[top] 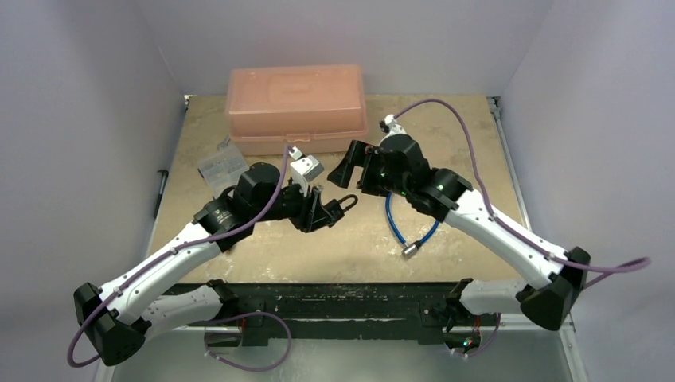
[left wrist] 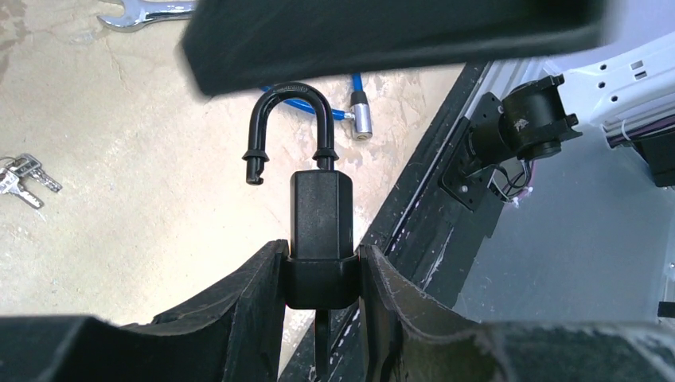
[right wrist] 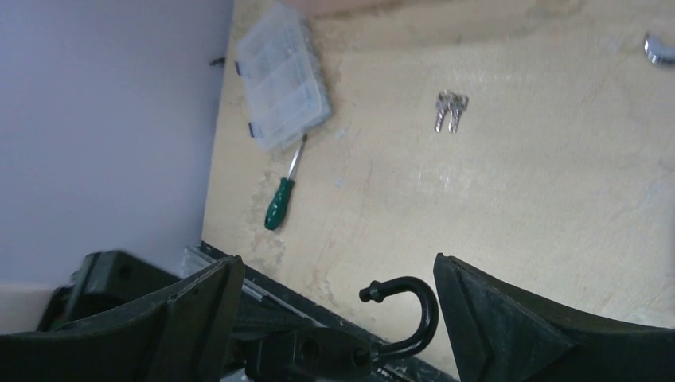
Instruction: Unlock with the key
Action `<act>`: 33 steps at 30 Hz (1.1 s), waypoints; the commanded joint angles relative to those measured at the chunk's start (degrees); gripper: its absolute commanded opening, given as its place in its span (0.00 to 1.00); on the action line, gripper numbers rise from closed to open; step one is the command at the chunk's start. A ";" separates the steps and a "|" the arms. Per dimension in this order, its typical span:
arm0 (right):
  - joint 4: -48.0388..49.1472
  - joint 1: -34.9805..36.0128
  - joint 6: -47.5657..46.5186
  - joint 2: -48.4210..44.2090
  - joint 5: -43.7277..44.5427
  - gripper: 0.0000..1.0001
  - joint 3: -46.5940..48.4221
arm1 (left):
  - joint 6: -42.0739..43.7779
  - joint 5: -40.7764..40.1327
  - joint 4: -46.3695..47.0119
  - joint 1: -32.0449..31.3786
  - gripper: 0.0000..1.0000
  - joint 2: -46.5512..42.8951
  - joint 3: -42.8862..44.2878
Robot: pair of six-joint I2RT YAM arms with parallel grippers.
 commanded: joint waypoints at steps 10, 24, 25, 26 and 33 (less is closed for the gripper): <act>17.32 0.12 -34.98 -23.32 -11.55 0.98 -16.68 | 4.78 7.27 -1.08 0.02 0.00 -3.38 8.97; 9.79 0.21 -46.30 -23.65 -24.53 0.90 -16.04 | 16.09 12.28 -21.41 0.07 0.00 2.05 23.69; 9.41 0.21 -46.69 -23.51 -25.60 0.90 -15.57 | 16.23 12.76 -21.78 0.05 0.00 2.03 24.04; 9.41 0.21 -46.87 -23.41 -26.57 0.90 -15.32 | 16.39 12.94 -22.05 0.05 0.00 2.03 24.33; 10.45 0.30 -46.88 -23.79 -34.15 0.88 -15.76 | 15.30 13.48 -21.27 0.06 0.00 1.95 25.60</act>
